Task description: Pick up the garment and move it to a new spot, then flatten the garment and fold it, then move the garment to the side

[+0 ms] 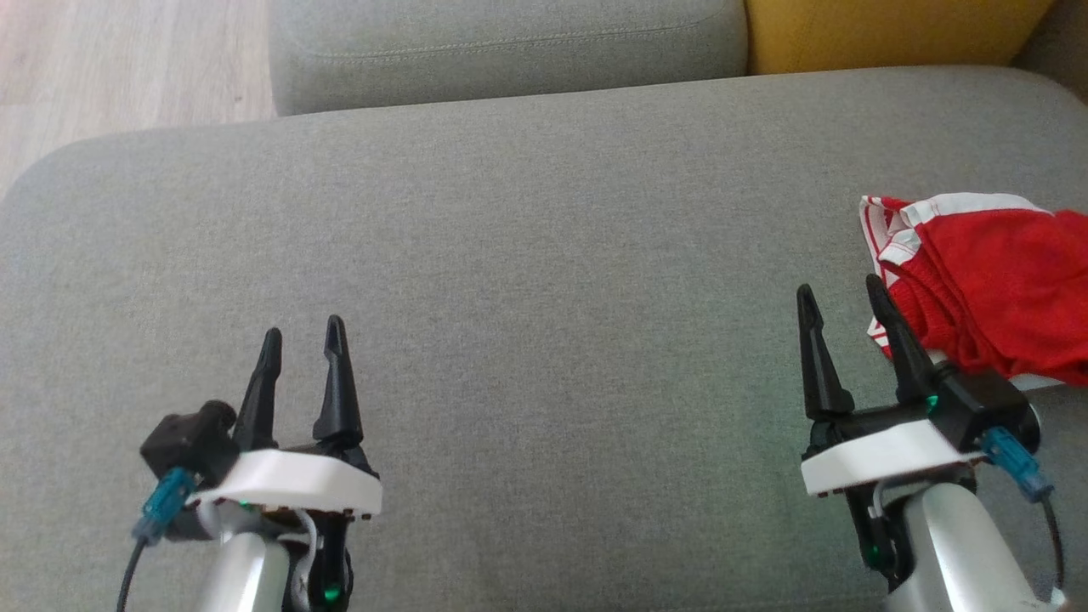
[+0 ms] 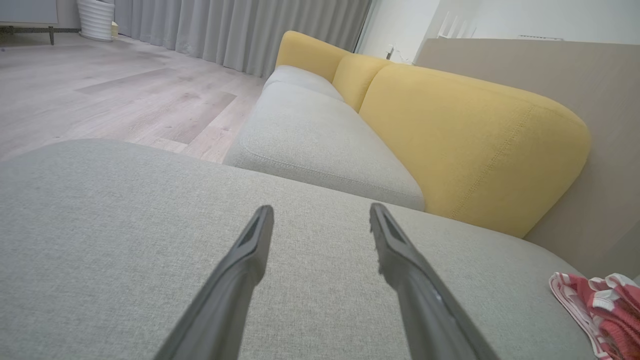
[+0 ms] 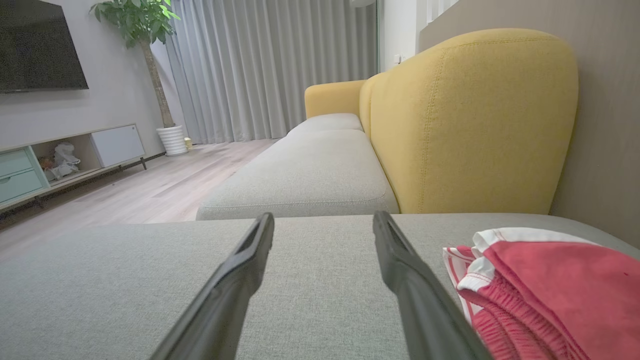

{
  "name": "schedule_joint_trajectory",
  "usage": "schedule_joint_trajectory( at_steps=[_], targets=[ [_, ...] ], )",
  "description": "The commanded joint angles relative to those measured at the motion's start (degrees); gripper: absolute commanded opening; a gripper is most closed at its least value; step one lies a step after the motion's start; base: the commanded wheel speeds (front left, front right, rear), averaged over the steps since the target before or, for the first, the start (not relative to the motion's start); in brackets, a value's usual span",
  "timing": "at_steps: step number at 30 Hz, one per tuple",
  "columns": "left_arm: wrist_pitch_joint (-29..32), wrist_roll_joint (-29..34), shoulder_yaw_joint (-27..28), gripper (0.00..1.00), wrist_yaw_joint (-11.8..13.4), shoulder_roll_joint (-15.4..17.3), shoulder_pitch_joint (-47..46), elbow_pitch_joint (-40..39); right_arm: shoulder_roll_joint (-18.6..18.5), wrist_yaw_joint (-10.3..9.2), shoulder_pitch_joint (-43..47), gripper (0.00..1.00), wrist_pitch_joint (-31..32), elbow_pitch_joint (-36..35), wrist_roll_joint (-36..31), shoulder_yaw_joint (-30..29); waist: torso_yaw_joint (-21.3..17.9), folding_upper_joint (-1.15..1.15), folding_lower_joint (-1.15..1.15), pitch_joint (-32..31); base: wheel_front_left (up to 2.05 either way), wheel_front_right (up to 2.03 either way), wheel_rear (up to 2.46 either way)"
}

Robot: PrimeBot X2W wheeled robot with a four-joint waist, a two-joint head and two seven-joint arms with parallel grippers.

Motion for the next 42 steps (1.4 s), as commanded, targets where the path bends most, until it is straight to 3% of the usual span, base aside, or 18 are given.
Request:
schedule_joint_trajectory(
  at_steps=[1,5,12,25,26,30,42],
  targets=[
    [-0.4,0.9,1.4,1.0,0.4,0.3,-1.5,-1.8,0.1,-0.05,-2.2,1.0,-0.6,-1.6,0.1,1.3,-0.1,0.0,0.01,0.0,0.0,0.0,0.0],
    [-0.4,5.0,0.5,1.0,0.1,0.3,-1.5,-0.5,0.1,-0.05,-2.5,1.0,-0.6,-1.6,-0.1,0.8,-0.3,0.0,0.01,0.0,0.0,0.0,0.0],
    [-0.4,0.0,1.4,1.0,-3.1,0.3,-1.2,-1.5,0.1,-0.05,-2.6,1.0,-0.7,-1.7,-0.2,0.9,-0.6,0.0,0.01,-0.1,0.0,0.0,0.0],
    [-0.4,-3.0,3.0,1.0,-4.1,0.3,-0.8,-0.8,0.1,-0.05,-2.7,1.0,-0.9,-1.7,0.1,0.8,-0.8,0.0,0.01,0.3,0.0,0.0,0.0],
    [0.0,-3.0,0.7,0.0,-3.7,0.0,0.4,0.9,0.0,0.0,-0.1,0.0,-0.1,0.2,0.0,-0.3,-0.8,0.0,0.01,0.3,0.0,0.0,0.0],
    [0.4,-3.3,0.2,0.0,-3.7,-0.1,1.9,4.3,0.0,0.0,1.6,0.0,0.1,3.3,0.2,0.0,-0.8,0.0,0.01,0.3,0.0,0.0,0.0],
    [2.2,-9.8,1.6,0.0,-4.5,0.2,1.4,4.4,-0.4,-0.01,1.6,0.0,1.5,3.0,8.9,-0.5,-0.7,0.0,0.01,-0.1,0.0,0.0,0.0]
  ],
)
